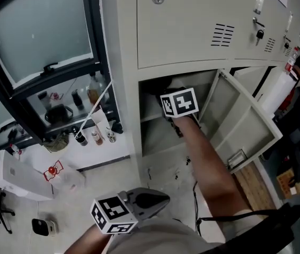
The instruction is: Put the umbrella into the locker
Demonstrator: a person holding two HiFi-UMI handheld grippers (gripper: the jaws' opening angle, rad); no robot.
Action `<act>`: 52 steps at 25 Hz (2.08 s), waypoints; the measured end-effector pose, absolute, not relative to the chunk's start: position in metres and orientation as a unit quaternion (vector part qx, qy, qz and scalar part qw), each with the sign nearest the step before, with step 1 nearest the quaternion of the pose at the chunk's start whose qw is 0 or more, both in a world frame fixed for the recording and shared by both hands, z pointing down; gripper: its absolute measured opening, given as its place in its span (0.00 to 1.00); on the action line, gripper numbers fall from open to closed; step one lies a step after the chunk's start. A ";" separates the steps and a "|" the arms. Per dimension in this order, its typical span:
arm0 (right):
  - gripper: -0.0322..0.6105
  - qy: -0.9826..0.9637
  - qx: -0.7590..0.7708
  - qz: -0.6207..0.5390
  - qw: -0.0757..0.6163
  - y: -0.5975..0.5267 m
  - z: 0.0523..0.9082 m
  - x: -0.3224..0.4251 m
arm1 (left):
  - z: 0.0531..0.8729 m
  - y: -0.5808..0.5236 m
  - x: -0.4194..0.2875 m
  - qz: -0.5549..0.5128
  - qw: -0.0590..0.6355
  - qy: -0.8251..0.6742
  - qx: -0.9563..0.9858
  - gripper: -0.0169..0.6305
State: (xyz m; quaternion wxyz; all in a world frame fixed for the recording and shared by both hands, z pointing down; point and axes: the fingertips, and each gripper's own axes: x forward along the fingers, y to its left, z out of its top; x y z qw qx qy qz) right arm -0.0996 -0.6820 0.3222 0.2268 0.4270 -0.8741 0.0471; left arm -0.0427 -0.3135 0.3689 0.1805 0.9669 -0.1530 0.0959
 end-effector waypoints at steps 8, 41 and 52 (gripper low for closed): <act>0.29 -0.877 0.412 0.055 0.243 -0.680 0.325 -0.103 | 0.370 -0.327 -0.033 0.090 0.188 -0.165 0.964 0.04; 0.15 -0.880 0.438 0.041 0.179 -0.438 0.334 -0.049 | 0.376 -0.141 -0.038 0.076 0.188 -0.118 0.972 0.04; 0.09 -0.898 0.389 0.068 0.192 -0.297 0.376 -0.080 | 0.385 -0.059 -0.060 0.069 0.184 -0.112 0.974 0.04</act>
